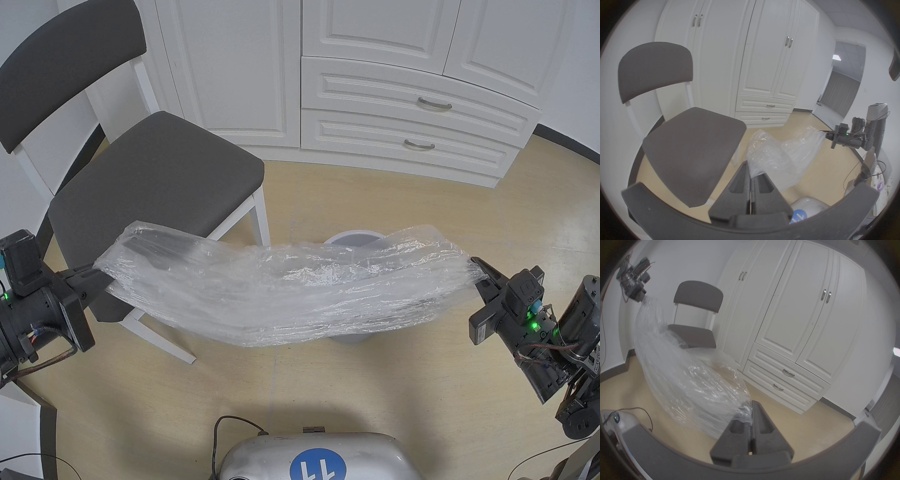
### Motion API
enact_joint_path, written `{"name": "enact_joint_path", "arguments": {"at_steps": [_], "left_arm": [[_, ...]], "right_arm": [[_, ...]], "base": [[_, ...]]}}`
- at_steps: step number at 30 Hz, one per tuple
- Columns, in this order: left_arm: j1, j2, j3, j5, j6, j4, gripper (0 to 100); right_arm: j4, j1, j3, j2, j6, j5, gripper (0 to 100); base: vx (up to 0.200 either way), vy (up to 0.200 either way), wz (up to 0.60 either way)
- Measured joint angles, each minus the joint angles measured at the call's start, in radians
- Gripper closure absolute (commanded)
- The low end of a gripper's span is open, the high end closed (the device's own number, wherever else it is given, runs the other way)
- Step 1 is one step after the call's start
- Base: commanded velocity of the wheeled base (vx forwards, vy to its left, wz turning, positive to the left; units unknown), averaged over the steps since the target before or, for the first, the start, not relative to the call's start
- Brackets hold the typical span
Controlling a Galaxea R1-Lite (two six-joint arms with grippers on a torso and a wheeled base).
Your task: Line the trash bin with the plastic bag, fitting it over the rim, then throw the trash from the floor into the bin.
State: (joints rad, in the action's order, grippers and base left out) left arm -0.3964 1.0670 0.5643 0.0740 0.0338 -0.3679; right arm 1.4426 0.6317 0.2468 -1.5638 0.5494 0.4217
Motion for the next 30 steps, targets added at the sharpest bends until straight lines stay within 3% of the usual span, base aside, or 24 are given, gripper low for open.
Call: {"name": "enact_joint_path", "arguments": {"at_steps": [4,13,19,24,30], "left_arm": [[-0.064,0.019,-0.009,-0.002,-0.008,-0.048,100],[-0.183,0.108,-0.049,-0.011,-0.102,-0.301,100],[-0.276,0.200,-0.055,-0.087,-0.189,-0.417,100],[-0.339,0.283,-0.050,-0.152,-0.202,-0.508,100],[-0.390,0.375,-0.010,-0.173,-0.208,-0.579,100]], "right_arm": [[0.040,0.028,0.016,-0.019,-0.027,0.000,100],[0.110,0.081,0.024,-0.082,-0.038,-0.001,100],[0.110,0.131,0.023,-0.113,-0.058,-0.003,100],[0.110,0.156,0.023,-0.120,-0.069,-0.003,100],[0.110,0.163,0.021,-0.109,-0.069,-0.002,100]], "base": [[0.000,0.000,0.00],[0.000,0.000,0.00],[0.000,0.000,0.00],[0.000,0.000,0.00],[0.000,0.000,0.00]]}}
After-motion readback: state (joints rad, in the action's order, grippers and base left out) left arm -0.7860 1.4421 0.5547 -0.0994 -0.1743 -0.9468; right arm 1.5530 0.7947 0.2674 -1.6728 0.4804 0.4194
